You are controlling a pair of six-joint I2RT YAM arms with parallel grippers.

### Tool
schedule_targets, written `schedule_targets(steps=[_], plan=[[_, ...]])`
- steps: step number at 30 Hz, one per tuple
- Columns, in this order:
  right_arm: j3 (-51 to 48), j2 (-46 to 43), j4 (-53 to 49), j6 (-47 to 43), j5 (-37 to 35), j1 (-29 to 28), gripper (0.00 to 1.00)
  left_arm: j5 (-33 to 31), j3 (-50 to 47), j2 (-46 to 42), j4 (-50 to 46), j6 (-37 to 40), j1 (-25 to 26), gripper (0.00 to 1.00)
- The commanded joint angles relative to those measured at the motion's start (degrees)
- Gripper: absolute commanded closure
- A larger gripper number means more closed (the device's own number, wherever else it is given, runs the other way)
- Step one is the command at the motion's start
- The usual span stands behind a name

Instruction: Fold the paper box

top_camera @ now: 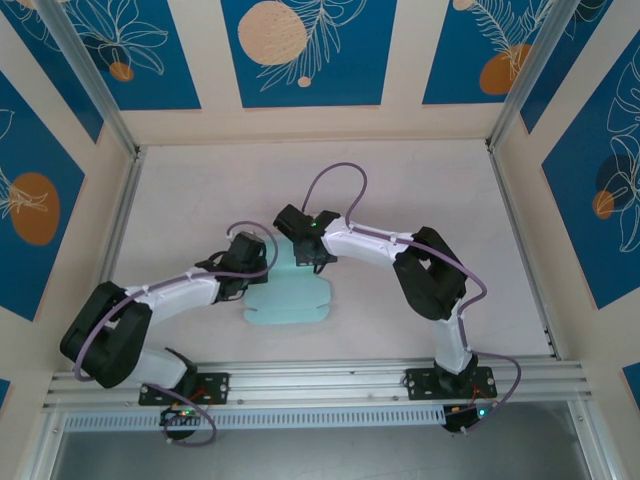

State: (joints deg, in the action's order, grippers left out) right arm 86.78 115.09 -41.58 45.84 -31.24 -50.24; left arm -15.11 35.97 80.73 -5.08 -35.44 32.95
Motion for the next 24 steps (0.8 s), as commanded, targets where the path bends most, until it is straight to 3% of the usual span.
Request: schedule_targets(steps=[1, 5, 8, 18, 21, 24], plan=[[0.65, 0.92, -2.76, 0.12, 0.43, -0.04, 0.92, -5.80, 1.16, 1.76, -0.20, 0.13, 0.74, 0.73], [0.75, 0.75, -2.40, 0.21, 1.46, -0.30, 0.92, -8.04, 2.41, 4.30, -0.38, 1.07, 1.41, 0.73], [0.53, 0.61, -2.45, 0.25, 1.79, -0.39, 0.92, -10.95, 4.01, 6.26, -1.98, 1.53, 2.20, 0.86], [-0.30, 0.48, -3.77, 1.90, 1.11, -0.74, 0.92, -26.33, 9.89, 10.87, -14.94, -1.68, 3.01, 0.94], [-0.21, 0.76, -3.91, 2.06, 1.10, -0.67, 0.92, -25.30, 9.91, 11.66, -14.53, -2.60, 3.05, 0.95], [0.35, 1.33, -4.26, 1.76, 1.02, -0.68, 0.92, -19.86, 9.48, 11.24, -11.54, -2.57, 3.03, 0.92]])
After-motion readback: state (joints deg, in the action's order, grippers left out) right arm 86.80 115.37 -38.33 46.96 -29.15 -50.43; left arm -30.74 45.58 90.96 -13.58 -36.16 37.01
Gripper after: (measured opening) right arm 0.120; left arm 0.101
